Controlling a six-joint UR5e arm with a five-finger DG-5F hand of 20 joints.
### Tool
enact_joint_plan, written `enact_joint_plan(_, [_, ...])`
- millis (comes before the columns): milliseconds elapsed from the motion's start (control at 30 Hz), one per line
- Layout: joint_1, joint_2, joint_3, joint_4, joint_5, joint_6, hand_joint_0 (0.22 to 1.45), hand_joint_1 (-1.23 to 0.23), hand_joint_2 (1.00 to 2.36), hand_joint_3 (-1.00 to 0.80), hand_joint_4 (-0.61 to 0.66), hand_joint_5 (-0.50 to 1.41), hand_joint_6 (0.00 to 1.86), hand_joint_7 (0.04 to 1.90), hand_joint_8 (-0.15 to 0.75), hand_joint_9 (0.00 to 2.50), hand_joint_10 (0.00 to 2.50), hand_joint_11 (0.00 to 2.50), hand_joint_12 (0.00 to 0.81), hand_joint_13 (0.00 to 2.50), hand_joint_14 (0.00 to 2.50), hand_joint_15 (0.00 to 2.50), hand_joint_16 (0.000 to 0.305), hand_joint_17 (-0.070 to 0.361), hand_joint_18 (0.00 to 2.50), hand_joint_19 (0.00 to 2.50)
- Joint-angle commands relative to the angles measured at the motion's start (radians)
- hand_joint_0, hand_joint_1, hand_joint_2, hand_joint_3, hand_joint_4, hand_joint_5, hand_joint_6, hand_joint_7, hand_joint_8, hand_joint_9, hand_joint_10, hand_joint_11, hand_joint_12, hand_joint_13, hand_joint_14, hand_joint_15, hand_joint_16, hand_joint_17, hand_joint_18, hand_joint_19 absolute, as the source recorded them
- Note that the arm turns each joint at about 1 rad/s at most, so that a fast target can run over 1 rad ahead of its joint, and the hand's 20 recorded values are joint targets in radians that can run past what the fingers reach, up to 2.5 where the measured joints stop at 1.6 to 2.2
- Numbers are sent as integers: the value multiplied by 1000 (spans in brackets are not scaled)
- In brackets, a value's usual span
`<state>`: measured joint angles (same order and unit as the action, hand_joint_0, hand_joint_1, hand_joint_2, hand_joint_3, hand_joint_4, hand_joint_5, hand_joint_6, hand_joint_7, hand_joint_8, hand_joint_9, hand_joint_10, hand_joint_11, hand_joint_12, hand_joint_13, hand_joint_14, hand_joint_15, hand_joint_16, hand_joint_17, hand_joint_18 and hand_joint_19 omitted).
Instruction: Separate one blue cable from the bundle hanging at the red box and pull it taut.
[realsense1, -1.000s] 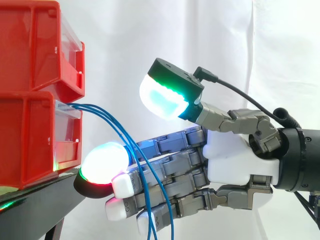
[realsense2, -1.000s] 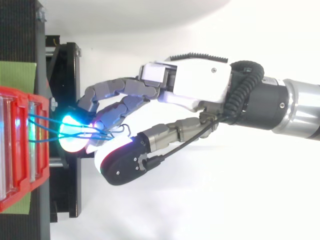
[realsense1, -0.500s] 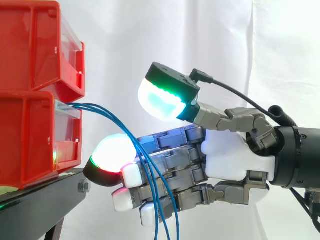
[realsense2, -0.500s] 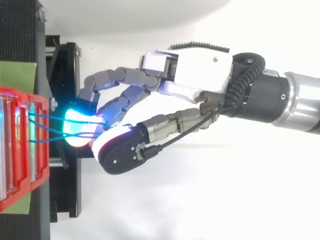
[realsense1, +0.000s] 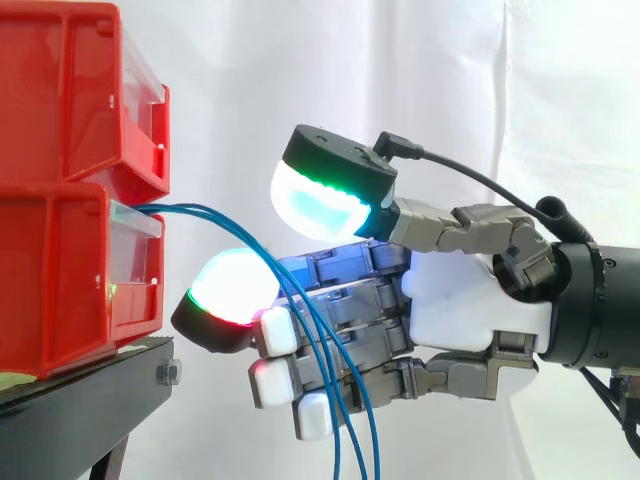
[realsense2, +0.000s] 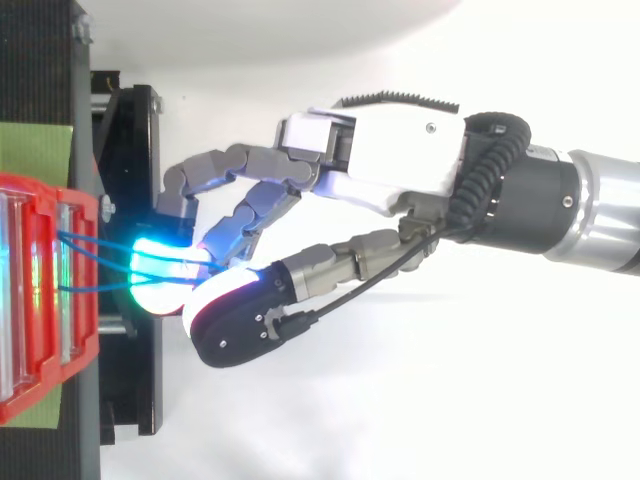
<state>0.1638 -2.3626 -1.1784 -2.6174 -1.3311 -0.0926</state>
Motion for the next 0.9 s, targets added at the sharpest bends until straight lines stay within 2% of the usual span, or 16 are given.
enact_joint_plan(0, [0, 5, 0, -4, -10, -1, 667, -653, 1018, -264, 178, -173, 699, 920, 342, 897, 15, 760, 355, 918, 19, 642, 44, 98, 791, 672])
enact_joint_plan(67, [2, 13, 0, -4, -16, -1, 674, -671, 1019, -218, 183, -205, 799, 802, 345, 895, 15, 809, 357, 917, 21, 637, 44, 99, 792, 665])
enact_joint_plan(167, [2, 28, 0, -7, -26, -6, 673, -685, 1020, -194, 212, -220, 861, 737, 344, 894, 13, 878, 358, 917, 22, 637, 44, 99, 793, 673])
enact_joint_plan(267, [2, 39, 0, -13, -33, -12, 671, -713, 1016, -263, 216, -224, 892, 681, 352, 894, 13, 914, 361, 916, 21, 641, 44, 99, 795, 675])
enact_joint_plan(467, [2, 42, 0, -36, -43, -13, 685, -756, 1001, -486, 169, -213, 960, 730, 358, 964, 10, 1040, 360, 935, 19, 640, 44, 99, 828, 669])
enact_joint_plan(633, [2, 48, 0, -53, -45, -13, 717, -781, 1000, -500, 106, -198, 974, 812, 365, 1046, 9, 1103, 360, 955, 21, 639, 44, 99, 844, 656])
enact_joint_plan(767, [2, 48, 0, -53, -45, -15, 780, -779, 1007, -414, -18, -201, 982, 1026, 370, 1090, 10, 1157, 360, 976, 21, 645, 43, 97, 857, 668])
enact_joint_plan(833, [2, 46, 0, -53, -45, -15, 803, -789, 1009, -402, -14, -203, 982, 1105, 369, 1107, 7, 1180, 360, 989, 21, 653, 43, 96, 851, 679])
enact_joint_plan(867, [2, 46, 0, -52, -45, -16, 826, -813, 1009, -402, 12, -206, 993, 1085, 363, 1109, 8, 1197, 357, 989, 21, 661, 42, 95, 840, 694])
